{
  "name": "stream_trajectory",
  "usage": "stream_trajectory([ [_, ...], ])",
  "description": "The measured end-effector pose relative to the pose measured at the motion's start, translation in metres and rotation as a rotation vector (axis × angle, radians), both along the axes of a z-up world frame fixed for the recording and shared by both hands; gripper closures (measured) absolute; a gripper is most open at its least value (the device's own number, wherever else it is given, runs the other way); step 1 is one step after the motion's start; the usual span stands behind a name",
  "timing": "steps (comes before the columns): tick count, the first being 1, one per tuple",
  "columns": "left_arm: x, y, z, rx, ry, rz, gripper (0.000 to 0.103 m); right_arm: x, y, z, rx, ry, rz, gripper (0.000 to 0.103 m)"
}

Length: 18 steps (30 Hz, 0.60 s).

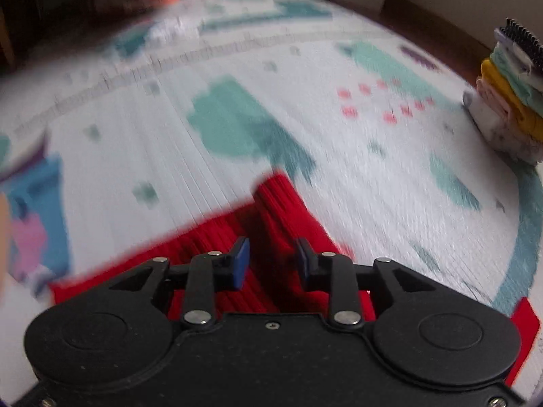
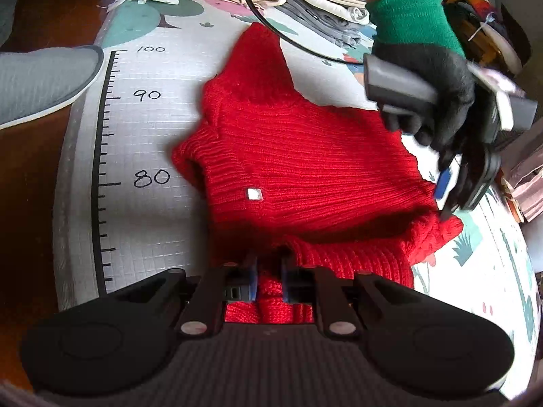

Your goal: Fold clothes

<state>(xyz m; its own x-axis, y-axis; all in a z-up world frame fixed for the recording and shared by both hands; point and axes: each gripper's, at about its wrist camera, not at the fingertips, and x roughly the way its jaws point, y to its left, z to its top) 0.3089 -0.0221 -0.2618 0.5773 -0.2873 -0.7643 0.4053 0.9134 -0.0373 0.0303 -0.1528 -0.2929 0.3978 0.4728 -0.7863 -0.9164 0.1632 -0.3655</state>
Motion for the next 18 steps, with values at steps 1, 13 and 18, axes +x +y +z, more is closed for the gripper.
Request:
stream_trajectory([
  [1,-0.003,-0.003,0.004,-0.013,-0.020,-0.044,0.076,0.001,0.000,0.000,0.005,0.007,-0.003,0.084],
  [13,-0.063,-0.033,-0.004,0.137,0.016,-0.458,0.075,0.009,0.000,0.003,0.015,0.060,0.002,0.084],
  [18,-0.080,-0.036,-0.028,0.265,0.146,-0.570,0.074,0.009,0.001,0.002,0.011,0.055,0.005,0.084],
])
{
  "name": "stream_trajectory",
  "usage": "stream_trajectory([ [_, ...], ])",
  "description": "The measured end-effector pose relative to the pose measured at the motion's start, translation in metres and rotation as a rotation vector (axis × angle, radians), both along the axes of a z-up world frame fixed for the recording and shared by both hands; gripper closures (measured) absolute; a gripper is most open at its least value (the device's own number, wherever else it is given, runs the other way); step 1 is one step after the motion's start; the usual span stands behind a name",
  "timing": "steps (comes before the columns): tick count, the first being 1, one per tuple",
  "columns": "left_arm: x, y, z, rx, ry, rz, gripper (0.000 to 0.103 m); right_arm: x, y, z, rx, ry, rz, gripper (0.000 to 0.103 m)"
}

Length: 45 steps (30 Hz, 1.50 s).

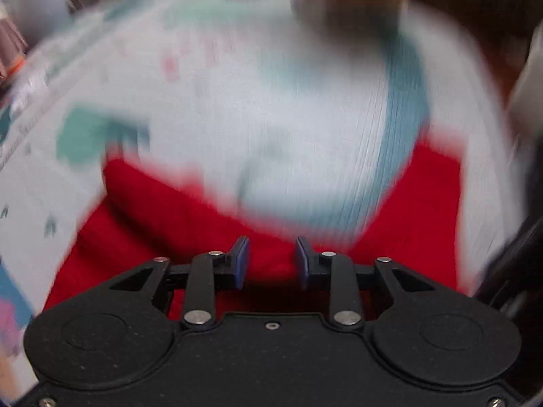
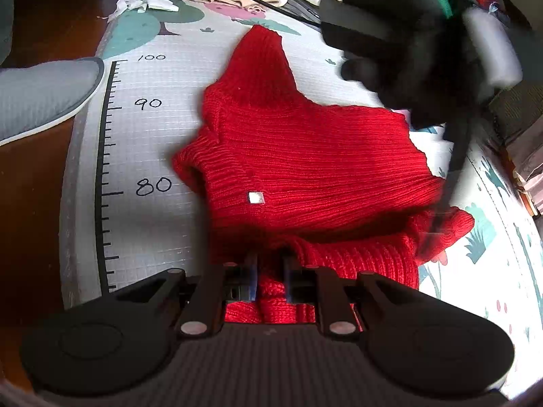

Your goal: Fold clothes

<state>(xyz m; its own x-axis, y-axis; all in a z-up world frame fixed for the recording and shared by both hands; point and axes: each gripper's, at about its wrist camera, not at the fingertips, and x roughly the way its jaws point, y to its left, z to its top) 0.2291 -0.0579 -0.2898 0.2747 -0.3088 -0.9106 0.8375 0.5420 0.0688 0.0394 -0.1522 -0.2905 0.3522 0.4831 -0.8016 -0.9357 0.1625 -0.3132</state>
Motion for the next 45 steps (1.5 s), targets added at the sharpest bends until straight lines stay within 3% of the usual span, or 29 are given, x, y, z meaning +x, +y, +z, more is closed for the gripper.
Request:
stream_trajectory([
  [3,0.008,0.004,0.003,-0.002,0.024,0.000,0.072,0.000,0.000,0.003,0.012,0.010,-0.042,0.084],
  [5,0.008,-0.002,0.014,0.006,-0.003,-0.064,0.072,0.001,-0.002,0.006,0.038,0.037,-0.085,0.083],
  [7,0.011,-0.011,0.029,-0.030,-0.004,-0.094,0.072,0.003,-0.004,0.008,0.060,0.068,-0.121,0.076],
  [9,0.014,-0.021,0.039,-0.095,0.051,-0.102,0.070,0.006,-0.007,0.011,0.090,0.106,-0.164,0.071],
  [11,0.022,-0.033,0.040,-0.169,0.165,-0.082,0.054,0.009,-0.011,0.013,0.122,0.140,-0.210,0.067],
  [13,0.030,-0.048,0.035,-0.222,0.273,-0.073,0.053,0.010,-0.011,0.013,0.132,0.154,-0.228,0.062],
  [15,0.034,-0.070,0.022,-0.212,0.340,-0.106,0.051,0.009,-0.009,0.012,0.127,0.151,-0.220,0.059],
  [21,0.023,-0.127,-0.014,-0.077,0.356,-0.242,0.051,-0.004,0.001,0.005,0.089,0.114,-0.171,0.048],
  [22,0.019,-0.129,-0.012,-0.065,0.331,-0.261,0.053,-0.005,0.001,0.005,0.086,0.110,-0.166,0.047],
  [23,0.016,-0.130,-0.011,-0.053,0.307,-0.279,0.070,-0.006,0.001,0.005,0.083,0.105,-0.161,0.046],
  [25,0.009,-0.132,-0.008,-0.035,0.264,-0.312,0.089,-0.006,0.000,0.005,0.085,0.108,-0.164,0.045],
  [27,0.005,-0.126,-0.009,-0.062,0.263,-0.313,0.092,-0.005,0.000,0.006,0.089,0.111,-0.171,0.045],
  [30,0.000,-0.104,0.002,-0.124,0.214,-0.269,0.094,-0.006,-0.001,0.006,0.093,0.112,-0.177,0.045],
  [32,-0.005,-0.081,0.023,-0.208,0.156,-0.239,0.094,-0.006,-0.001,0.006,0.097,0.117,-0.181,0.044],
  [37,-0.001,0.005,0.062,-0.386,0.031,-0.002,0.094,-0.006,-0.004,0.005,0.121,0.141,-0.201,0.041],
  [39,0.006,0.038,0.064,-0.425,0.023,0.118,0.094,-0.004,-0.006,0.006,0.143,0.160,-0.219,0.039],
  [45,0.016,0.089,0.047,-0.481,0.036,0.323,0.094,0.004,-0.021,0.009,0.238,0.225,-0.306,0.038],
])
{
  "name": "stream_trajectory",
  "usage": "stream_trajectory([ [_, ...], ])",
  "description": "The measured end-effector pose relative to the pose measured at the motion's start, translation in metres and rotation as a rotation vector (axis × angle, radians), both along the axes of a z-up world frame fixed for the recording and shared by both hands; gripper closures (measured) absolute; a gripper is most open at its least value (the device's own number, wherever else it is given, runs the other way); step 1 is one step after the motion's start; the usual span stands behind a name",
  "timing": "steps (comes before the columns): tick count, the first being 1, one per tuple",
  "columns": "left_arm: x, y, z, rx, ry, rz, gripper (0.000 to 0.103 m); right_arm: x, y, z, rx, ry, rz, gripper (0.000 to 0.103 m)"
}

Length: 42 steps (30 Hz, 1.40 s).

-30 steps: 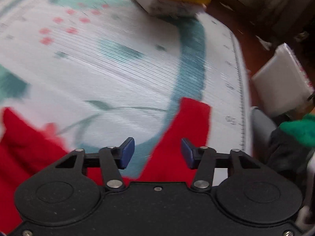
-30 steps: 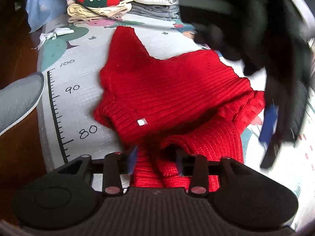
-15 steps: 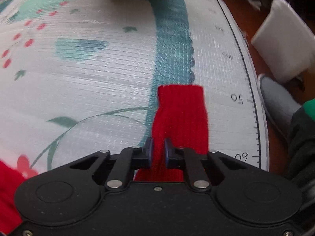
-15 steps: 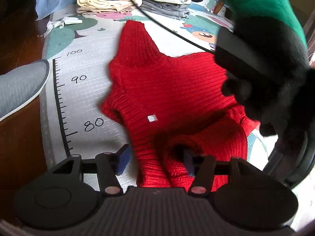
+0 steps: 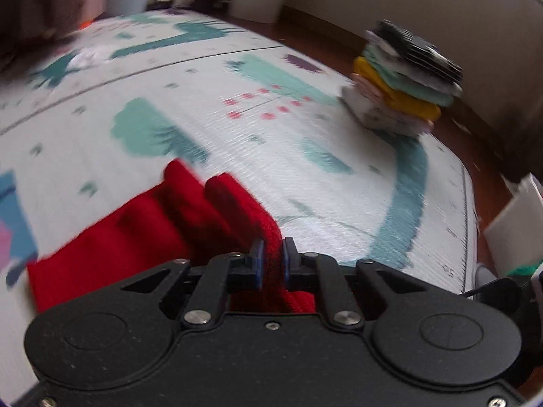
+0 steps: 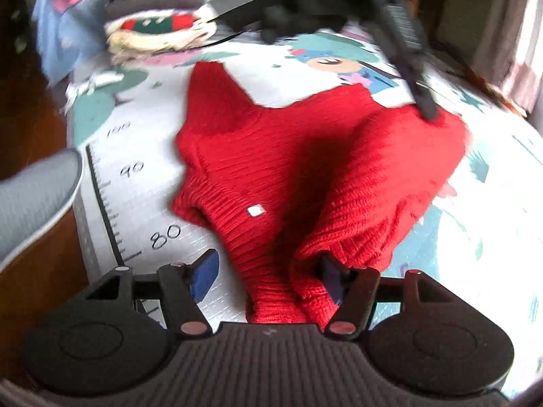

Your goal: Fold clothes

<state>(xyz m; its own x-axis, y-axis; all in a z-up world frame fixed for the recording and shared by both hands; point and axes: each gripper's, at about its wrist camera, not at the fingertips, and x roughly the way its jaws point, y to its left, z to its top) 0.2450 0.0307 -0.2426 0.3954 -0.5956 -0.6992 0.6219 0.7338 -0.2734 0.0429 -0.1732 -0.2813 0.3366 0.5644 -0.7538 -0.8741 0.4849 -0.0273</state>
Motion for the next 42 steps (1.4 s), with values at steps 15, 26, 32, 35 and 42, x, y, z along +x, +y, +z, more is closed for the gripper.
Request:
stream_trajectory([
  [15,0.034,0.016,-0.047,-0.028,0.209,0.155,0.066,0.013,-0.008,0.005,0.105,0.078,-0.081,0.031],
  [26,0.033,0.014,-0.039,-0.096,0.164,0.117,0.092,0.013,-0.010,0.007,0.113,0.026,-0.096,0.032],
  [32,0.034,0.023,-0.040,-0.163,0.164,0.163,0.092,0.033,0.005,-0.017,0.043,0.117,-0.075,0.027],
  [35,0.032,0.019,-0.040,-0.153,0.147,0.148,0.092,0.029,0.004,-0.016,0.061,0.127,-0.034,0.025],
  [42,0.027,0.000,-0.052,0.070,0.116,0.130,0.084,0.016,-0.004,-0.006,0.056,0.060,-0.033,0.027],
])
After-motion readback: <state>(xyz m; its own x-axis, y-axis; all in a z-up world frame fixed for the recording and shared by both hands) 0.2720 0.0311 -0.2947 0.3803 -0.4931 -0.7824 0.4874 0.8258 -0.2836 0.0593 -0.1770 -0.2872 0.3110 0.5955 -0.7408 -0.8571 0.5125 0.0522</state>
